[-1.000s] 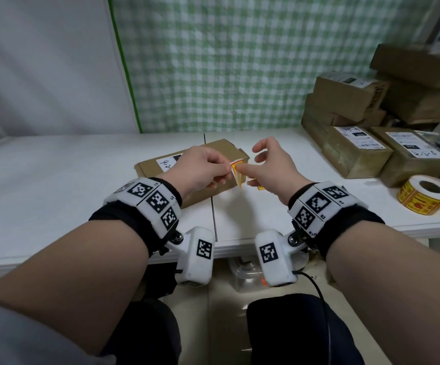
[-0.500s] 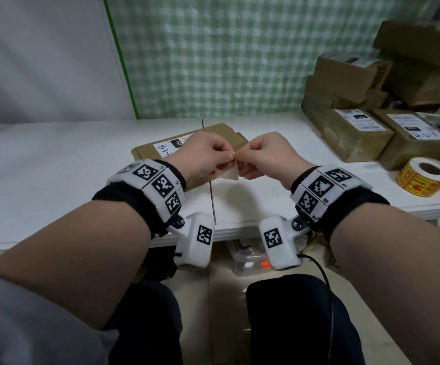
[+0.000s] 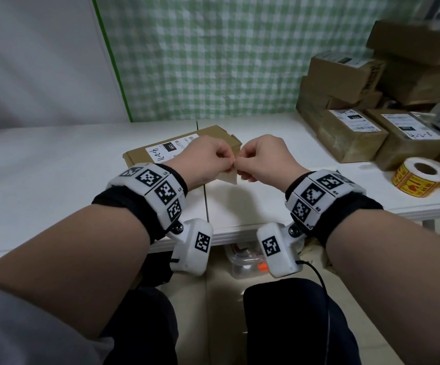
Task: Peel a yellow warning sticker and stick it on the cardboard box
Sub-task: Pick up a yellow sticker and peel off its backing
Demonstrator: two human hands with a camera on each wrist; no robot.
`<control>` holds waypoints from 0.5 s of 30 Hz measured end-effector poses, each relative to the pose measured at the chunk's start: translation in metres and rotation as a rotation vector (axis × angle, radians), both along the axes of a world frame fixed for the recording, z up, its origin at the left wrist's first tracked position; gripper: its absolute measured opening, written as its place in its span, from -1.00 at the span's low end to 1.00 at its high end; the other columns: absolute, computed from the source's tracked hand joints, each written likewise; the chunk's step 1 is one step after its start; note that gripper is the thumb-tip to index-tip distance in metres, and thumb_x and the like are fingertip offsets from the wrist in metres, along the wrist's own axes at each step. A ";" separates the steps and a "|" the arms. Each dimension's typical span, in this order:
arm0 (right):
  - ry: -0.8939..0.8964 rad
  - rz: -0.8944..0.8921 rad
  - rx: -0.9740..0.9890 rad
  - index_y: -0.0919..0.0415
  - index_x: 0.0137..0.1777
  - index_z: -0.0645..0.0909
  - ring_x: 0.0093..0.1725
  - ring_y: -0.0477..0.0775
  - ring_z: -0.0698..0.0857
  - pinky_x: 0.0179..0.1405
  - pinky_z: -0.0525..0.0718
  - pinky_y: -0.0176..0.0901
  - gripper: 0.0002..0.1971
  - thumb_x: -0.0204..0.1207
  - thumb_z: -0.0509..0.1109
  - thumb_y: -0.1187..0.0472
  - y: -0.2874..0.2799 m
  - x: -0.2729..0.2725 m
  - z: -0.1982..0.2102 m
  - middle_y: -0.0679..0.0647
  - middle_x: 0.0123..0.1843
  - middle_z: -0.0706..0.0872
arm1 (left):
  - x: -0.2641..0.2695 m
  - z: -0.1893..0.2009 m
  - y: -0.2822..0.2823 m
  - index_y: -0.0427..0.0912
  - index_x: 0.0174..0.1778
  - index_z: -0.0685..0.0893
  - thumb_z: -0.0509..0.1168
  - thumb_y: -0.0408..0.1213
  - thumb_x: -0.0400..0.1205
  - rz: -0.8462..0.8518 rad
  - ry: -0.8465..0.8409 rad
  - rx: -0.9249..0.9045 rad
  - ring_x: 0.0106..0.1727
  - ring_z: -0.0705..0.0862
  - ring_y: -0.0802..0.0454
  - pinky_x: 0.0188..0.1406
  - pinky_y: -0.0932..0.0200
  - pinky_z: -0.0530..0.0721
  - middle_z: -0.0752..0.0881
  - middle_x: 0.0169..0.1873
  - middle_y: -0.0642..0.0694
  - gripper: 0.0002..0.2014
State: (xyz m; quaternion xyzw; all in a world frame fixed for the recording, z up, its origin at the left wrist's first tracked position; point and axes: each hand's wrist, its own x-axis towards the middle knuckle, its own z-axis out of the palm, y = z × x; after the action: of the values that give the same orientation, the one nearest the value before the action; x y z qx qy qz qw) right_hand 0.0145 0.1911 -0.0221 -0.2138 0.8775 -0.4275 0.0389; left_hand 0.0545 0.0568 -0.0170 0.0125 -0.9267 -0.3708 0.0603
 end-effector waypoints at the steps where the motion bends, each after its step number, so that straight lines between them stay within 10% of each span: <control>1: -0.027 -0.003 -0.030 0.24 -0.45 0.65 -0.45 0.03 0.69 -0.24 0.79 -0.05 -0.84 0.34 0.39 0.33 0.001 0.000 0.000 0.15 -0.45 0.71 | 0.000 -0.001 0.000 -0.27 -0.15 0.74 0.29 -0.39 0.55 -0.006 -0.015 0.045 -0.27 0.59 0.05 -0.18 0.16 0.58 0.65 -0.37 0.01 -0.89; 9: -0.136 -0.040 -0.148 0.27 -0.40 0.64 -0.49 -0.03 0.64 -0.45 0.70 -0.24 -0.85 0.39 0.38 0.36 0.004 -0.004 -0.004 0.12 -0.44 0.69 | 0.003 -0.004 -0.002 -0.09 -0.33 0.60 0.28 -0.39 0.59 0.023 -0.098 0.301 -0.11 0.62 0.00 -0.32 0.27 0.58 0.72 -0.21 -0.10 -0.81; 15: 0.095 -0.018 0.030 0.24 -0.34 0.70 -0.45 0.03 0.63 -0.36 0.71 -0.15 -0.87 0.39 0.36 0.29 0.002 -0.008 -0.006 0.02 -0.48 0.66 | -0.001 -0.001 -0.003 -0.12 -0.25 0.66 0.36 -0.31 0.51 0.040 -0.044 0.107 -0.19 0.57 0.04 -0.27 0.21 0.54 0.64 -0.29 0.02 -0.97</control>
State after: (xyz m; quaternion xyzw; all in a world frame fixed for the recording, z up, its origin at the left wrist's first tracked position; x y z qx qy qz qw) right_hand 0.0060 0.1935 -0.0276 -0.2256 0.8865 -0.4039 -0.0035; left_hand 0.0537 0.0535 -0.0184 0.0422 -0.9062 -0.4183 0.0464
